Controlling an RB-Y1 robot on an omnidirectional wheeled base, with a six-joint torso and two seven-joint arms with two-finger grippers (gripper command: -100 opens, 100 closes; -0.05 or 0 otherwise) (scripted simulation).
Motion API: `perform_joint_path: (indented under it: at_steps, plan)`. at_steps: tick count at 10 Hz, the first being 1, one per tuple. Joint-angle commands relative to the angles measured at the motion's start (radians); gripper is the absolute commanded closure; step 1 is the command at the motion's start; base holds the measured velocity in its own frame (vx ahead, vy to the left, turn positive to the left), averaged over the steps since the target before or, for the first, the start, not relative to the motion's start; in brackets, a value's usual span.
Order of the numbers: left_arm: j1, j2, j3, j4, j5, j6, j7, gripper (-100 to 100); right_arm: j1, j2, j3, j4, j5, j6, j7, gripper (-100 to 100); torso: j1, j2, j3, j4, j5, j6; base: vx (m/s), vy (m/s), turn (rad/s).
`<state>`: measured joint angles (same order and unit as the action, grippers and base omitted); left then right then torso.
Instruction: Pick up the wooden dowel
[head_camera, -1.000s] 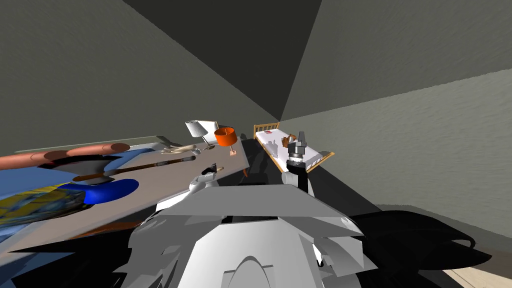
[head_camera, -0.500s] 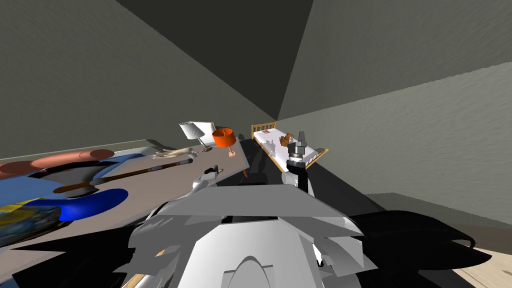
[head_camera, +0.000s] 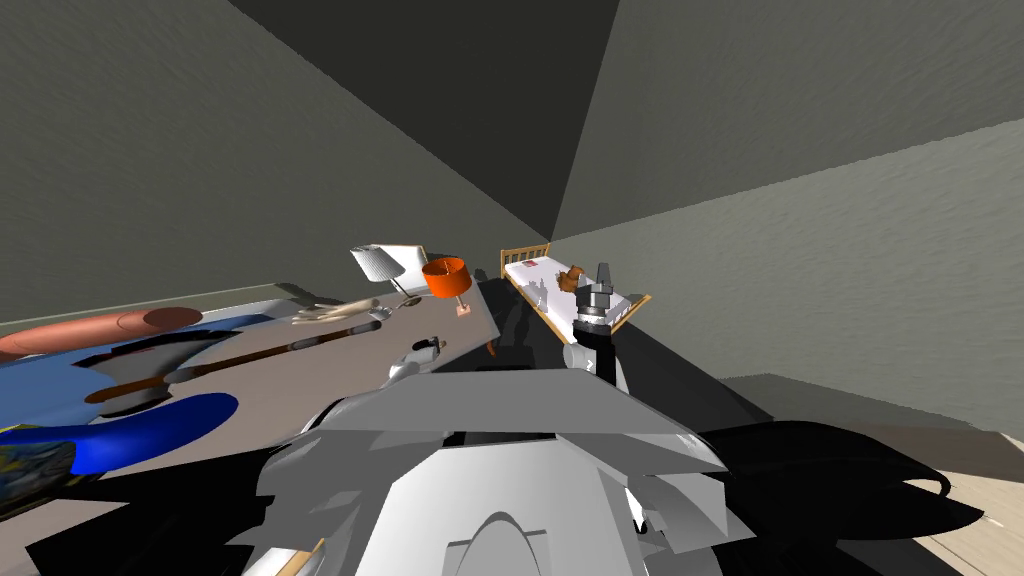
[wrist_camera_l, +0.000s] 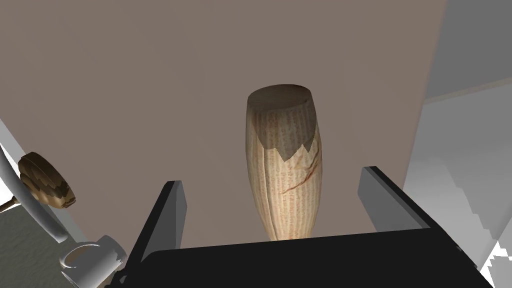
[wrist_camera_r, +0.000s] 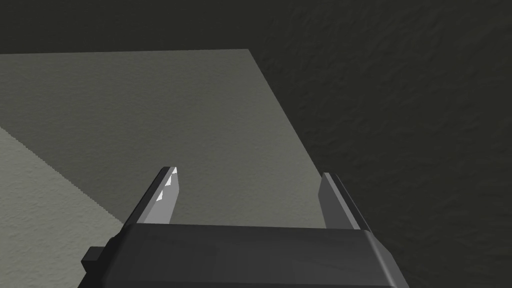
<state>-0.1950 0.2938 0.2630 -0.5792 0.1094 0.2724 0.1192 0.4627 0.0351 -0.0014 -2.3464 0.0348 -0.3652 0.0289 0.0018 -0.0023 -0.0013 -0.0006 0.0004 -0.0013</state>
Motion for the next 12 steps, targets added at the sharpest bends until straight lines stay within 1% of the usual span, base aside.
perform_joint_path:
  at_steps: [1, 2, 3, 6, 7, 8, 12]
  plan:
    - [0.000, 0.000, 0.000, 0.000, 0.000, 0.000, 0.000, -100, 0.000, 0.000, 0.000, 0.000, 0.000, 0.000, 0.000, 0, 0.000, 0.000, 0.000, 0.000, 0.000, 0.000, 0.010, 0.012, -0.012]
    - [0.000, 0.000, -0.001, 0.005, 0.001, -0.004, -0.001, 0, 0.000, 0.000, 0.000, 0.000, 0.000, 0.000, 0.000, 0, -0.001, 0.000, 0.000, 0.000, 0.000, 0.000, 0.000, 0.000, 0.000]
    - [0.009, -0.008, -0.004, 0.020, -0.002, -0.031, -0.001, -100, 0.000, 0.000, 0.000, 0.000, 0.000, 0.000, 0.000, 0, -0.002, 0.001, 0.001, 0.000, 0.000, 0.000, 0.053, 0.022, 0.029]
    - [0.023, -0.021, -0.009, 0.047, -0.007, -0.078, -0.001, -100, 0.000, 0.000, 0.000, 0.000, 0.000, 0.000, 0.000, 0, 0.000, -0.003, -0.002, -0.001, 0.000, 0.000, 0.078, 0.033, 0.022]
    - [0.012, -0.016, -0.008, 0.057, -0.005, -0.073, -0.001, -100, 0.000, 0.000, 0.000, 0.000, 0.000, 0.000, 0.000, 0, 0.000, -0.004, -0.002, -0.001, 0.000, 0.000, 0.040, 0.011, 0.004]
    - [0.012, -0.016, -0.008, 0.061, -0.005, -0.079, -0.001, 100, 0.000, 0.000, 0.000, 0.000, 0.000, 0.000, 0.000, 0, -0.001, -0.002, -0.001, 0.000, 0.000, 0.000, 0.005, 0.001, 0.003]
    - [0.013, -0.017, -0.008, 0.061, -0.005, -0.077, 0.000, 100, 0.000, 0.000, 0.000, 0.000, 0.000, 0.000, 0.000, 0, -0.002, 0.001, 0.001, 0.001, -0.001, 0.001, 0.000, 0.000, 0.000]
